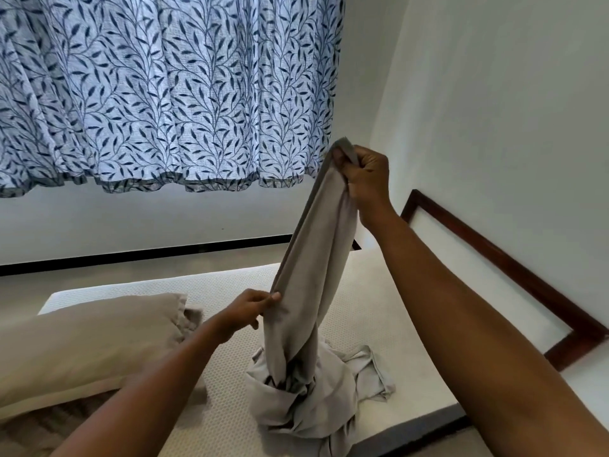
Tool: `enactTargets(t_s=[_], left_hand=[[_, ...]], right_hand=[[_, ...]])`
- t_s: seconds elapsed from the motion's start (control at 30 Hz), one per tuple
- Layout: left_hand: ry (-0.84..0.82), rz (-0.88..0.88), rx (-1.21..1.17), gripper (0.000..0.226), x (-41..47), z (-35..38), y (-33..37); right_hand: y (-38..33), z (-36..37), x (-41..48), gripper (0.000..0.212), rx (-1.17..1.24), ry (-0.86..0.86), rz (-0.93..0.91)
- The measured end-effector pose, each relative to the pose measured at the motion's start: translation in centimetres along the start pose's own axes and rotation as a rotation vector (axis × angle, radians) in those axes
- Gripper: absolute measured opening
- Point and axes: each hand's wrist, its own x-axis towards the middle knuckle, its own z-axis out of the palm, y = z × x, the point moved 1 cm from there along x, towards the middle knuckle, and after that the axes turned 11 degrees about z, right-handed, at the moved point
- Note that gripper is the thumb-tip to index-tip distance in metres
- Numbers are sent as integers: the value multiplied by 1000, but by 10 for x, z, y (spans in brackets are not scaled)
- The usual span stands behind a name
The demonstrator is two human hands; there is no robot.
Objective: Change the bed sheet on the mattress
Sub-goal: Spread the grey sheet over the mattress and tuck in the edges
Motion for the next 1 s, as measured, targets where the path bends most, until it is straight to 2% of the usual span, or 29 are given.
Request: enactTargets(t_s=[0.1,0.2,0.33,0.43,0.5,0.57,0.6,0.63,0.73,0.8,0.87,0.93,1.0], left_hand=[[29,29,-163,81,1,-11,6],[-55,60,-238,64,1,-23,22],[-98,122,-293,42,5,-26,50],[51,193,-284,27,13,-16,66],[221,241,-417,19,15,-15,75],[318,304,-489,20,16,-19,83],[328,339,-469,20,15,-20,86],[325,375,-418,20,12,-20,89],[237,421,-219,22,5,-6,77],[155,379,-119,24,3,8,55],[117,324,138,26,7,19,28],[88,272,436,25,10,30,2],[142,222,520,26,6,35,-14]], right_hand=[[12,-19,-2,61,-28,12,35],[26,-29,-7,59,-33,15,115],[29,-28,-18,38,14,-13,219],[22,-22,-24,23,-2,-89,251],[22,-22,-26,23,-92,-214,273],[24,-22,-31,23,-231,-357,298],[24,-21,-31,22,-252,-363,282],[20,-22,-29,22,-224,-299,263],[4,-33,-8,21,48,11,232],[-3,-39,4,27,81,33,175],[-2,-39,5,30,59,33,129],[3,-39,1,23,82,64,121],[9,-46,-3,17,122,97,144]])
